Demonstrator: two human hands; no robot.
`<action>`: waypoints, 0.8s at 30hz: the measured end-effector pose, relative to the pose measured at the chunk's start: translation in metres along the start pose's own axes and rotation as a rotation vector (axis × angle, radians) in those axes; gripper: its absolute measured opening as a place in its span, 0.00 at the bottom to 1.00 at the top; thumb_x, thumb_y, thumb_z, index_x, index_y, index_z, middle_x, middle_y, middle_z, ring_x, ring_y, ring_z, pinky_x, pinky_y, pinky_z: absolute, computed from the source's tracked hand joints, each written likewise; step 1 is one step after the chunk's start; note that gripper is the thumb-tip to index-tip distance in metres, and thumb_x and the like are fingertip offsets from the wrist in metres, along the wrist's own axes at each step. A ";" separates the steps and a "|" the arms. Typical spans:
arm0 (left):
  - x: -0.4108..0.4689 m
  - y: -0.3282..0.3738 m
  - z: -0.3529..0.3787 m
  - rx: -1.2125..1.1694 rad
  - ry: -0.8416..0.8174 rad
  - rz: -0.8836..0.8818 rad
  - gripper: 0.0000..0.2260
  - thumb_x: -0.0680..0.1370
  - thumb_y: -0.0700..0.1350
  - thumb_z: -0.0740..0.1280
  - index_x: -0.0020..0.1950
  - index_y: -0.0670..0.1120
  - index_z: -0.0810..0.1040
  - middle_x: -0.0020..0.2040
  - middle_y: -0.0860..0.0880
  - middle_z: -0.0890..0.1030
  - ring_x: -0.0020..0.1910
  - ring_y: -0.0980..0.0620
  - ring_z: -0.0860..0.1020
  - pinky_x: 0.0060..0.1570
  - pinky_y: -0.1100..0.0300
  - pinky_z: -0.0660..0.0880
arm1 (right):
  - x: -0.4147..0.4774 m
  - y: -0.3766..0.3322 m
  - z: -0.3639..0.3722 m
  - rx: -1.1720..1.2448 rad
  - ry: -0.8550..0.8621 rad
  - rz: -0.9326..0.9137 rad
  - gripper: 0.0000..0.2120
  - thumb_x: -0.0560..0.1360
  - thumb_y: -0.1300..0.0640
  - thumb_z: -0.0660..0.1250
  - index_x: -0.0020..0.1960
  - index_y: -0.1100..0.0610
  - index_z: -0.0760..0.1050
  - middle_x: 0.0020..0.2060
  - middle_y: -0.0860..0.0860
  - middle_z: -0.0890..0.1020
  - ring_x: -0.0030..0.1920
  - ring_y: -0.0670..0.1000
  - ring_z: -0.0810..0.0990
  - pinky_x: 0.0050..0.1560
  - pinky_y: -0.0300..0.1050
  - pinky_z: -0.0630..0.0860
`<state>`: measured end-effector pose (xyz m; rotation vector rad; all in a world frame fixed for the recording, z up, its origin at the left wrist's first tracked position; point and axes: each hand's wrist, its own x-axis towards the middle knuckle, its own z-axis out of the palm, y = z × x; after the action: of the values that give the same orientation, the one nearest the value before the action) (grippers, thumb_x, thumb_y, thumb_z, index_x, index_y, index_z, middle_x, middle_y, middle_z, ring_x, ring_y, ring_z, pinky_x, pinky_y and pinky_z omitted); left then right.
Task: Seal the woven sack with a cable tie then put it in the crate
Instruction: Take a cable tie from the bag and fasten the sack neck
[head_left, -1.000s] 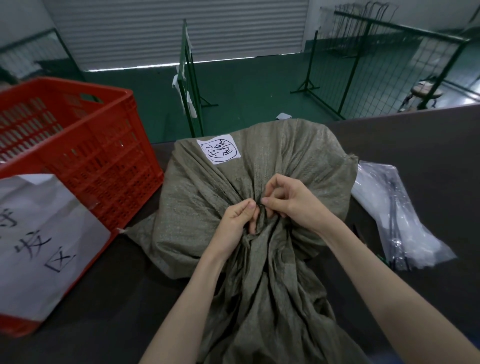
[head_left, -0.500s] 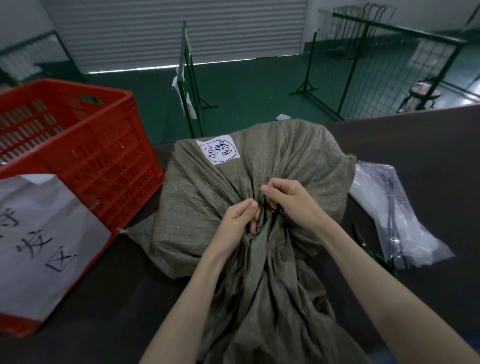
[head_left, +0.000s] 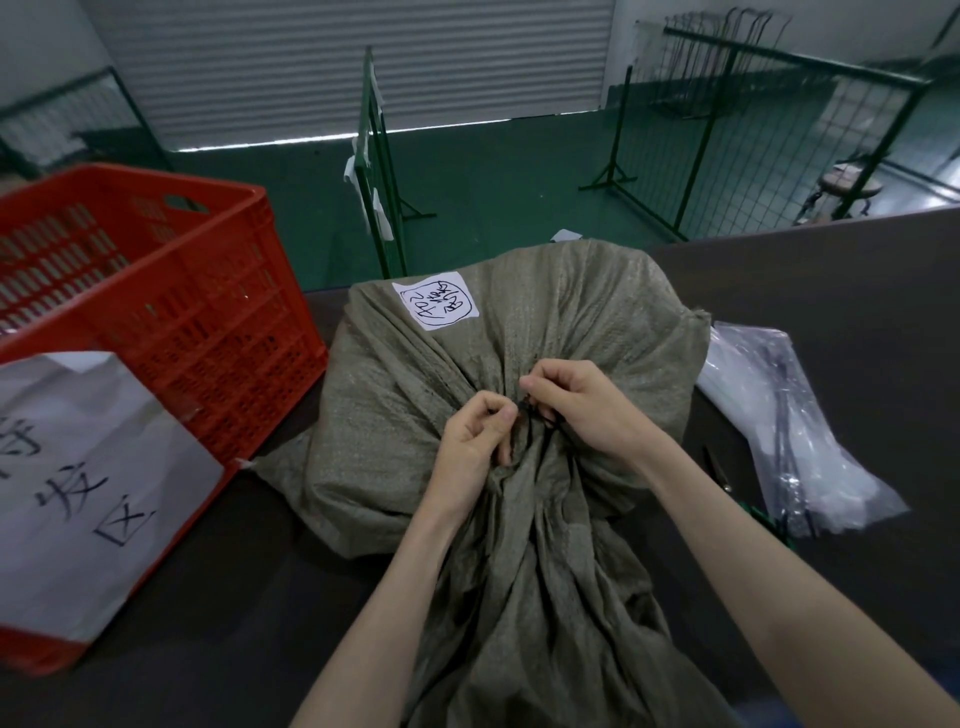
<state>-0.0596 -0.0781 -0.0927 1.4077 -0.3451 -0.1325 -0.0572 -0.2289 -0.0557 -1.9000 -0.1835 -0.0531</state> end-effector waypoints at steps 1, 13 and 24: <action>-0.001 0.001 0.001 -0.007 0.031 0.006 0.05 0.78 0.39 0.63 0.42 0.45 0.73 0.22 0.55 0.68 0.22 0.61 0.65 0.26 0.70 0.62 | 0.000 0.000 0.000 0.000 -0.002 -0.002 0.16 0.78 0.60 0.63 0.31 0.52 0.69 0.25 0.49 0.71 0.27 0.43 0.67 0.31 0.37 0.65; -0.003 0.002 0.005 0.014 0.102 0.031 0.09 0.77 0.31 0.63 0.42 0.44 0.72 0.21 0.54 0.67 0.22 0.61 0.64 0.25 0.70 0.61 | 0.001 0.001 -0.002 -0.020 0.021 -0.029 0.17 0.78 0.60 0.62 0.31 0.53 0.68 0.25 0.51 0.74 0.30 0.49 0.70 0.35 0.40 0.67; -0.008 -0.001 -0.005 0.066 0.023 -0.034 0.08 0.76 0.30 0.63 0.43 0.43 0.74 0.28 0.53 0.79 0.29 0.62 0.75 0.33 0.71 0.72 | -0.001 0.002 -0.006 0.253 0.175 0.022 0.16 0.79 0.62 0.59 0.33 0.58 0.68 0.25 0.53 0.70 0.24 0.42 0.68 0.31 0.34 0.65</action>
<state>-0.0652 -0.0712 -0.0953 1.4796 -0.3088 -0.1339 -0.0579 -0.2351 -0.0555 -1.6354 -0.0477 -0.1725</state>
